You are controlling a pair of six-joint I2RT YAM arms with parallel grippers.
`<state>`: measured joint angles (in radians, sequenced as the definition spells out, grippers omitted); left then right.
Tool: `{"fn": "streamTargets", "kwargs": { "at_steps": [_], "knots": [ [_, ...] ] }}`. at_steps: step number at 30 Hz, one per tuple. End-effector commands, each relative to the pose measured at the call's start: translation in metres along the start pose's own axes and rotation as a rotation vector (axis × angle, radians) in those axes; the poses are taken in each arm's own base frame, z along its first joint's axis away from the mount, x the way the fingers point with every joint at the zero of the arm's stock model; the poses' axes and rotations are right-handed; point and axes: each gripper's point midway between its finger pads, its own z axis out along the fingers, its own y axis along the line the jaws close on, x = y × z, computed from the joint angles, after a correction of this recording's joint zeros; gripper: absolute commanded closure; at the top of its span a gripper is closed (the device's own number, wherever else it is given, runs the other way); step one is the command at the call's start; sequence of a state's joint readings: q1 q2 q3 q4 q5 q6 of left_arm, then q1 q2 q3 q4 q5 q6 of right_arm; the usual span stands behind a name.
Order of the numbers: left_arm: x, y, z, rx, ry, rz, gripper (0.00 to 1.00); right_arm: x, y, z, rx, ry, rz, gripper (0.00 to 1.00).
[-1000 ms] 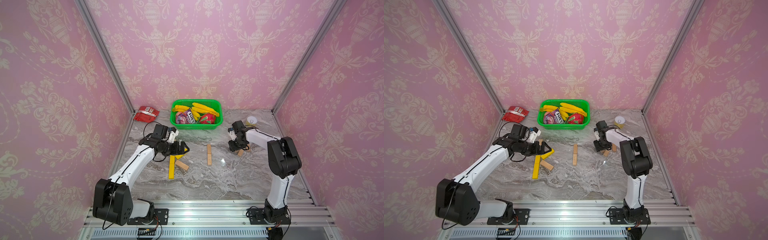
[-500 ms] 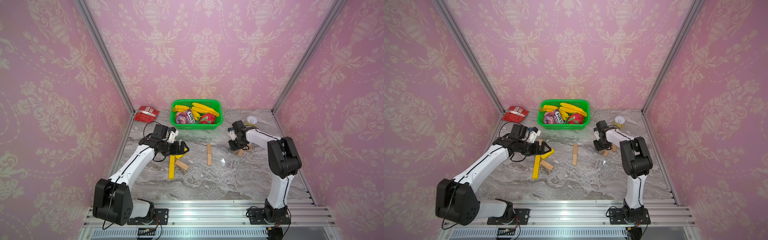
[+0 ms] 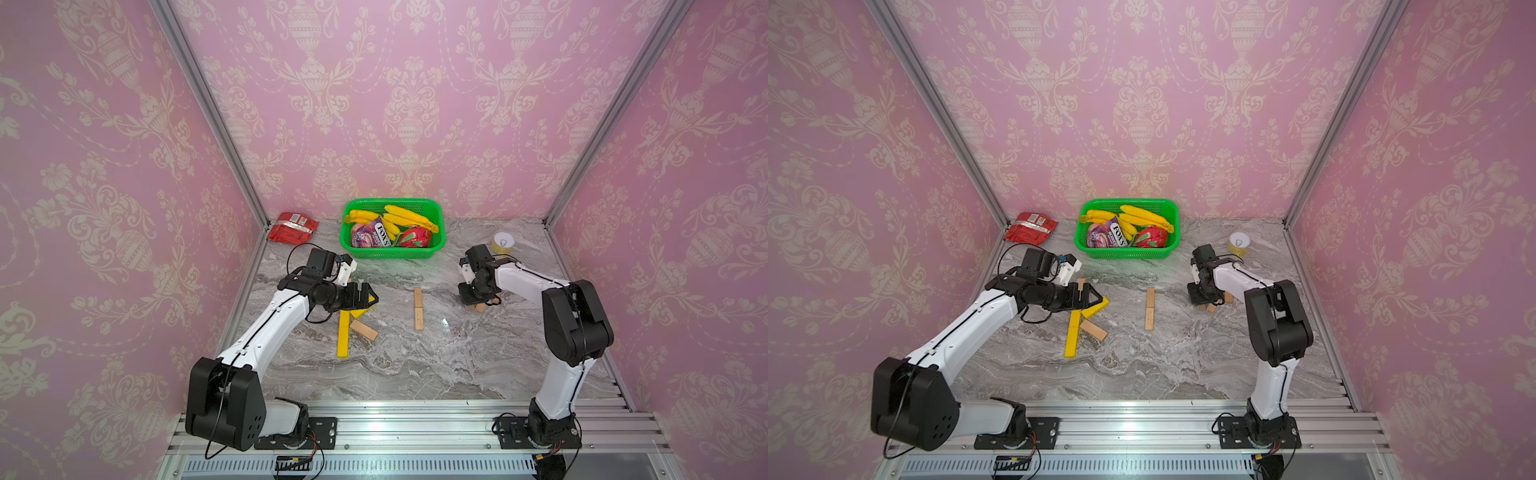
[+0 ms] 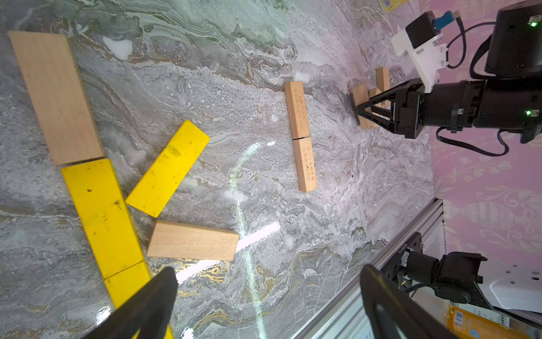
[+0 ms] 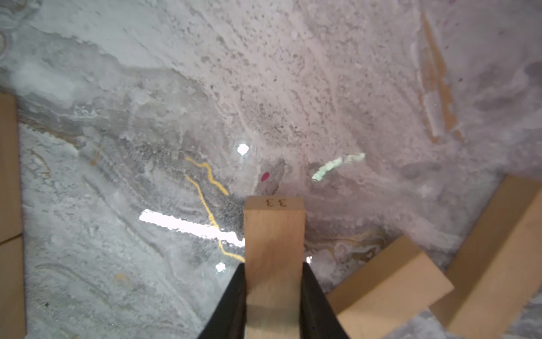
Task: Assemble the letter k with building blocks
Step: Pick up the building block from the center of the board, then assemble the building block at the center of the board.
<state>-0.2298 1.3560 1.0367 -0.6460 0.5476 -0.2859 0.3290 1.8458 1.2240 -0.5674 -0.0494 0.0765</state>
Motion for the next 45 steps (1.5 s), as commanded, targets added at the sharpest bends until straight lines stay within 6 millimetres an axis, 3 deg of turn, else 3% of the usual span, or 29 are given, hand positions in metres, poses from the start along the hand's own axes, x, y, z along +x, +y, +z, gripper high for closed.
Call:
{"fn": "streamTargets", "kwargs": {
  "at_steps": [1, 11, 19, 26, 31, 35, 45],
  "knots": [
    [0.003, -0.002, -0.008, 0.007, -0.003, 0.014, 0.01, 0.000, 0.015, -0.023, -0.001, -0.043, 0.041, 0.82],
    [0.005, -0.006, -0.014, 0.011, -0.016, 0.027, 0.01, 0.019, 0.061, -0.046, 0.017, -0.089, 0.092, 0.82],
    [0.034, -0.041, -0.013, 0.202, 0.092, -0.044, 0.01, 0.056, 0.073, -0.053, 0.060, -0.105, 0.132, 0.81],
    [0.048, -0.032, -0.007, 0.168, 0.099, -0.030, 0.01, 0.073, 0.102, -0.058, 0.063, -0.155, 0.154, 0.81],
    [0.052, -0.032, -0.012, 0.160, 0.083, -0.009, 0.01, 0.090, 0.130, -0.049, 0.059, -0.135, 0.135, 0.80],
    [0.052, -0.033, -0.015, 0.167, 0.073, -0.004, 0.01, 0.099, 0.141, -0.043, 0.064, -0.116, 0.148, 0.80],
    [0.055, -0.022, -0.010, 0.114, 0.100, -0.034, 0.01, 0.108, 0.175, -0.032, 0.041, -0.061, 0.160, 0.78]
  ]
}}
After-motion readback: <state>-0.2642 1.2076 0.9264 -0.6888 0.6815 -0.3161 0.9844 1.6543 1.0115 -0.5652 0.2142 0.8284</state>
